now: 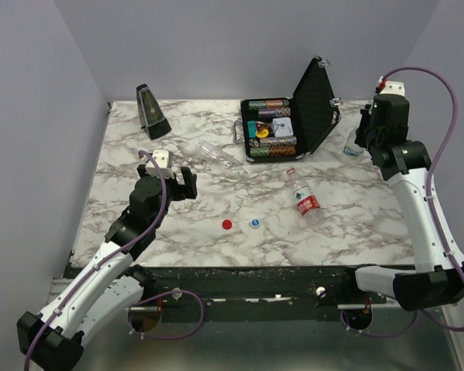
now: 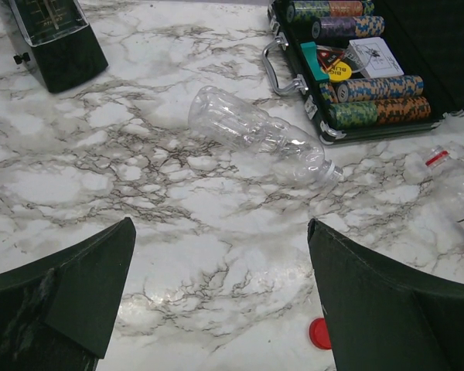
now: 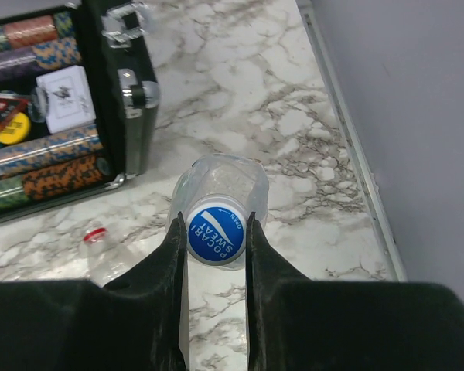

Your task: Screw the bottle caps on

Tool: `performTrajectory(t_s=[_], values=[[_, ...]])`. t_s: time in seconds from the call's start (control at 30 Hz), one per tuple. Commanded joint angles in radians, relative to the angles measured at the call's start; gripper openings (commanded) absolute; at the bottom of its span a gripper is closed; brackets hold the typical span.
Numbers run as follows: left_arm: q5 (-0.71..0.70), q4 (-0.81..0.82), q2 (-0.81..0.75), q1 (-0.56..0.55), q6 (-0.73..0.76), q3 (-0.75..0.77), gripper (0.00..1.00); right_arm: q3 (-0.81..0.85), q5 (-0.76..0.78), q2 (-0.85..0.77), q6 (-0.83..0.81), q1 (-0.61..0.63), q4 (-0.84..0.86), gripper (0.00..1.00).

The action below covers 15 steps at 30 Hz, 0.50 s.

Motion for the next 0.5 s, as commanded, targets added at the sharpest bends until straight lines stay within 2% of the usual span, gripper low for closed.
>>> performTrajectory(t_s=[0.0, 0.27, 0.47], values=[[-0.042, 0.002, -0.027, 0.000, 0.014, -0.014, 0.99, -0.146, -0.047, 0.025, -0.037, -0.060, 0.273, 0.01], [-0.022, 0.018, -0.033, -0.008, 0.023, -0.022, 0.99, -0.297, -0.133, 0.143, -0.025, -0.117, 0.482, 0.01], [-0.004, 0.025, -0.035, -0.011, 0.032, -0.026, 0.99, -0.363, -0.167, 0.171, -0.006, -0.135, 0.515, 0.01]])
